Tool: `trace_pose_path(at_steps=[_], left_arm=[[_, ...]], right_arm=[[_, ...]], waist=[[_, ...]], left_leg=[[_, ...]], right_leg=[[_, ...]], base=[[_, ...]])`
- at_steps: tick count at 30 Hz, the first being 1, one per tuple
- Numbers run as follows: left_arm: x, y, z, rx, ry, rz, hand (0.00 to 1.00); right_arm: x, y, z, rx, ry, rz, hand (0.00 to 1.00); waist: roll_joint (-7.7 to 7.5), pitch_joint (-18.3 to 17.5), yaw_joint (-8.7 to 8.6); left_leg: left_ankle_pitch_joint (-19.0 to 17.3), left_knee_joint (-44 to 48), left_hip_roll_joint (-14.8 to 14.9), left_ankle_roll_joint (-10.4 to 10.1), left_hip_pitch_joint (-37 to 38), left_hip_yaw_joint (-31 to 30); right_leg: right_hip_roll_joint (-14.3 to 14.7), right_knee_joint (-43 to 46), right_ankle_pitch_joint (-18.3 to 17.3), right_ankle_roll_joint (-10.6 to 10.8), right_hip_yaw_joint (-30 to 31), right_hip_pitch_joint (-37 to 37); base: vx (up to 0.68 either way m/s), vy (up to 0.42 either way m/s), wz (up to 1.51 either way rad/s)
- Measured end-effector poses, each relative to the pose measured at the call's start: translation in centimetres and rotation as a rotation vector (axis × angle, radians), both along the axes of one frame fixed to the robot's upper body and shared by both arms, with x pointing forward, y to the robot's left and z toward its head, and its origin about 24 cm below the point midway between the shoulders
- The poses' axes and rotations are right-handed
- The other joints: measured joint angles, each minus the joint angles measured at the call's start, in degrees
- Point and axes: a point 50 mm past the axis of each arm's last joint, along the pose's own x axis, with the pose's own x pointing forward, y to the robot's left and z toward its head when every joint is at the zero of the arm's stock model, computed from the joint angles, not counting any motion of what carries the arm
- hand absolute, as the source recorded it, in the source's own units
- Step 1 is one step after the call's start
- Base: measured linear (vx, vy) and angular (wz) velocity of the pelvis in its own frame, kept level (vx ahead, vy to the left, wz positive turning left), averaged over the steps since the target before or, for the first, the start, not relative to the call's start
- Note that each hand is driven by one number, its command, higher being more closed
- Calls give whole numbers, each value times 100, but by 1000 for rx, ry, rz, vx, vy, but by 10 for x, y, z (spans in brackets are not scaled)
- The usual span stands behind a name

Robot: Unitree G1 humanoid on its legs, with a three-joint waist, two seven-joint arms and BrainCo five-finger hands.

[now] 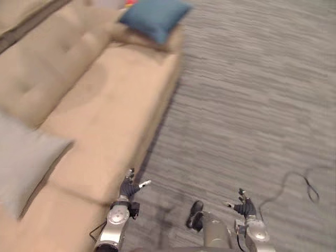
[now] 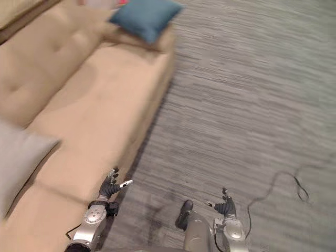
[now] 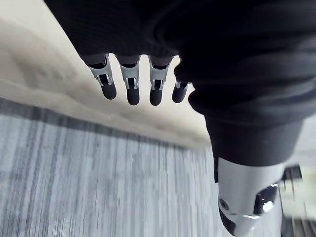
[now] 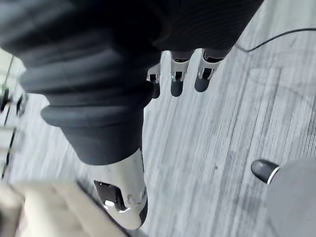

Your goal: Pick up cushions and gather them together orderly.

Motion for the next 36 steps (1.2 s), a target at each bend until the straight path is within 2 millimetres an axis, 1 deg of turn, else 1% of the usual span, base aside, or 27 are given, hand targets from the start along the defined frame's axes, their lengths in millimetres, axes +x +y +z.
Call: trace_pose_path(at_steps=[1, 2, 3, 5, 6, 8, 11, 13, 15, 16, 17, 18, 19, 20, 21, 22, 23, 24, 25, 27, 28, 30, 32, 33, 34, 35, 36], left_arm=[[0, -1, -1, -3, 3, 0, 0], [-2, -3, -3, -11, 14, -1, 0], [-8, -8, -9, -26, 40, -3, 0], [-13, -19, -12, -51, 54, -13, 0], [-16, -21, -14, -54, 63, -18, 0], [-23, -19, -16, -51, 78, -11, 0], [-32, -18, -18, -56, 90, 1, 0], [-35, -16, -19, -59, 96, 24, 0], [-38, -8, -21, -52, 104, 66, 0], [-40, -4, -21, -46, 106, 92, 0], [-38, -5, -20, -50, 101, 96, 0], [-36, -7, -20, -58, 97, 95, 0], [-38, -8, -21, -65, 103, 96, 0], [-39, -9, -22, -71, 110, 96, 0], [-40, -9, -23, -67, 117, 88, 0], [-40, -9, -23, -64, 118, 88, 0], [-39, -9, -22, -68, 115, 91, 0], [-38, -8, -22, -69, 112, 101, 0], [-36, -8, -21, -66, 107, 105, 0], [-30, -4, -20, -54, 101, 105, 0], [-29, -6, -20, -57, 103, 104, 0], [-30, -1, -21, -40, 111, 110, 0], [-36, 3, -26, -30, 142, 116, 0], [-35, -6, -29, -62, 152, 125, 0], [-38, -8, -31, -75, 160, 137, 0], [-38, -11, -31, -90, 162, 149, 0], [-37, -14, -31, -102, 158, 151, 0]], right_arm=[[1, -2, 1, -6, -2, 0, 0], [0, -4, 1, -14, 4, 0, 0], [0, -4, 1, -16, 7, 2, 0], [1, -6, 2, -28, 10, -6, 0], [2, -6, 2, -32, 10, -7, 0], [3, -5, 2, -32, 9, -9, 0], [7, -3, 3, -34, 1, 10, 0], [20, -4, 7, -38, -22, 15, 0], [29, 2, 9, -28, -32, 28, 0], [30, 3, 9, -27, -35, 36, 0], [31, 3, 9, -29, -37, 35, 0], [33, 2, 10, -33, -38, 35, 0], [33, 3, 9, -31, -36, 39, 0], [34, 7, 9, -20, -36, 42, 0], [31, 10, 6, -13, -26, 51, 0], [30, 11, 6, -12, -25, 51, 0], [31, 11, 6, -19, -25, 57, 0], [32, 11, 7, -26, -27, 64, 0], [33, 11, 7, -29, -28, 67, 0], [35, 6, 9, -49, -30, 75, 0], [35, 4, 10, -57, -29, 74, 0], [29, -1, 9, -71, -14, 70, 0], [20, -4, 5, -74, 10, 64, 0], [18, -9, 6, -87, 20, 64, 0], [22, -6, 8, -84, 5, 70, 0], [26, -2, 10, -83, -11, 90, 0], [29, 4, 12, -72, -29, 102, 0]], waist=[[64, -19, 3], [117, 3, 31], [169, 33, 57], [135, 72, 187], [122, 81, 267], [104, 92, 360], [146, 153, 496], [231, 148, 716], [117, 63, 943], [-67, -33, 941], [-133, -26, 943], [-190, 12, 938], [-215, 30, 932], [-258, 77, 873], [-257, 88, 795], [-235, 99, 785], [-118, 104, 781], [-71, 112, 766], [-50, 119, 749], [79, 202, 592], [124, 234, 553], [79, 215, 460], [14, 162, 386], [268, 118, 382], [298, 134, 392], [290, 155, 452], [298, 234, 523]], left_leg=[[99, 575, 288, 163, -13, -162], [520, 1409, 610, 854, -126, -619], [1177, 2233, 747, 1331, -429, -1542], [594, 3019, 251, 447, -1275, -3076], [409, 3098, -47, 314, -1692, -3587], [239, 2676, -442, 347, -2278, -4023], [291, 1006, -1006, 260, -2995, -4369], [745, -958, -1353, -70, -3117, -4497], [1355, -994, -1568, 460, -3027, -4573], [1071, -744, -1727, 751, -3120, -4527], [927, -645, -1792, 823, -3092, -4462], [672, -483, -1888, 931, -2946, -4367], [545, -438, -1946, 955, -2801, -4337], [339, -420, -2082, 1039, -2390, -4326], [168, -437, -2170, 1059, -1969, -4351], [120, -494, -2184, 1071, -1745, -4357], [-12, -770, -2184, 1073, -1312, -4460], [-67, -1007, -2185, 1064, -1003, -4525], [-82, -1126, -2184, 1049, -868, -4585], [-87, -1455, -2088, 1037, -388, -4812], [-95, -1473, -2038, 1016, -274, -4885], [-246, -1385, -1923, 553, 71, -5242], [-444, -826, -1837, 233, 170, -5497], [-193, 134, -1551, 40, -196, -5530], [387, 1003, -1441, 24, -600, -5484], [1245, 1864, -1261, -26, -1053, -5374], [1066, 2935, -877, 190, -1522, -5041]], right_leg=[[168, 83, -107, -31, 180, 9], [417, 137, -234, -150, 459, 130], [634, 81, -344, -175, 807, 373], [764, 69, -521, -209, 1308, 630], [781, -13, -559, -206, 1506, 793], [788, -211, -618, -132, 1774, 1115], [799, -577, -767, 9, 2056, 1593], [907, -896, -883, 180, 2294, 1912], [831, -871, -1103, 396, 2670, 2028], [652, -656, -1285, 604, 2713, 2010], [566, -343, -1358, 708, 2764, 1908], [432, 758, -1371, 952, 2925, 1551], [371, 1423, -1263, 1266, 2988, 1365], [187, 2705, -826, 1985, 3057, 992], [-24, 3697, -822, 1707, 2904, 687], [-120, 3928, -919, 1477, 2761, 544], [-264, 3946, -1095, 1054, 2326, 247], [-346, 3701, -1181, 883, 2018, -42], [-362, 3448, -1205, 841, 1880, -199], [-164, 1806, -1071, 854, 1774, -596], [-53, 1278, -904, 854, 1855, -626], [334, -575, 222, 868, 2412, -611], [357, -273, 1120, 747, 2604, -604], [459, 152, 652, 576, 2329, -551], [488, 197, 433, 537, 2254, -406], [521, 81, 291, 460, 2218, -147], [624, -253, 175, 385, 2143, 455]], base=[[283, -126, -168], [459, -194, -180], [380, -132, -178], [395, -51, -146], [447, 33, -125], [395, 68, -79], [360, 126, -43], [475, 210, -57], [549, 232, -64], [601, 209, -32], [605, 196, 2], [471, 153, -3], [584, 216, 0], [584, 189, 10], [591, 167, 10], [691, 147, 1], [687, 116, -1], [686, 95, 7], [575, 33, 32], [579, -27, 56], [610, -92, 66], [677, -165, 74], [732, -244, 76], [709, -220, 57], [680, -184, 24], [671, -191, 13], [778, -208, 10]])
